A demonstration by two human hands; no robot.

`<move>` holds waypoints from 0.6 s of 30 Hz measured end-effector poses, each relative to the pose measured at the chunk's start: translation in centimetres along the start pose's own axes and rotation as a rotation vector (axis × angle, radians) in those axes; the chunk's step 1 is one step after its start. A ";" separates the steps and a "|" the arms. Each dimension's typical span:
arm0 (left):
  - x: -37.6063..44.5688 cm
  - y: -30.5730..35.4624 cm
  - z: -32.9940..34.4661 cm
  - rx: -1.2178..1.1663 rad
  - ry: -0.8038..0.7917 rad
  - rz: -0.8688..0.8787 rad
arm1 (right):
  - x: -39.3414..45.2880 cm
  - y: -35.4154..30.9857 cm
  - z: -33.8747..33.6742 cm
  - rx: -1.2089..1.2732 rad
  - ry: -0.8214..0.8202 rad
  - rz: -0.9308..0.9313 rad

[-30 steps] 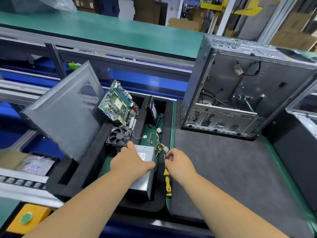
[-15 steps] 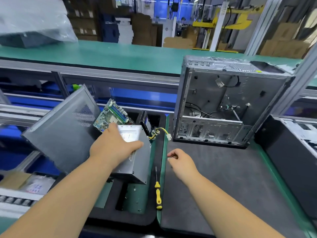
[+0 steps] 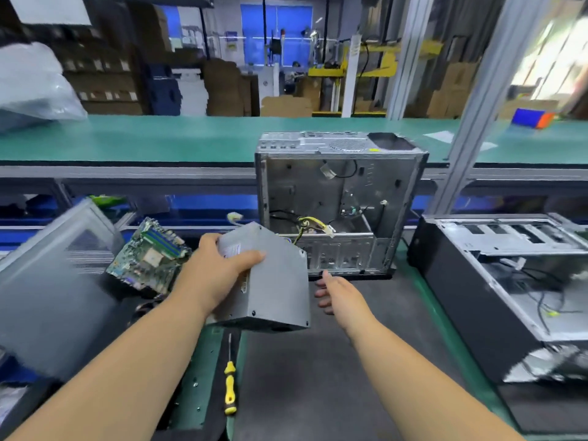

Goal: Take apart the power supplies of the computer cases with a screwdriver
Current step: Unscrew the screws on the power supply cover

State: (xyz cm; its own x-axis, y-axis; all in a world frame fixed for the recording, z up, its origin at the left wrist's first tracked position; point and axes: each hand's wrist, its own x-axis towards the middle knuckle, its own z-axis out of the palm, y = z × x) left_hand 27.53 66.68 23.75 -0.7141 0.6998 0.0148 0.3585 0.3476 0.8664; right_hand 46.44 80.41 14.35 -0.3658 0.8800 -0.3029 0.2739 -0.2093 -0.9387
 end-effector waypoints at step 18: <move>-3.0 -4.2 17.1 -0.440 -0.506 -0.296 | -1.7 6.6 -12.9 -0.178 0.127 -0.056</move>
State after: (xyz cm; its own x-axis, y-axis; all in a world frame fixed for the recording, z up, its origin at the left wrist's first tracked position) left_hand 38.47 73.81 11.50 -0.3402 0.8549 -0.3916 -0.1572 0.3589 0.9201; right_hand 60.32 83.00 10.82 -0.2734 0.9370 -0.2175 0.4134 -0.0897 -0.9061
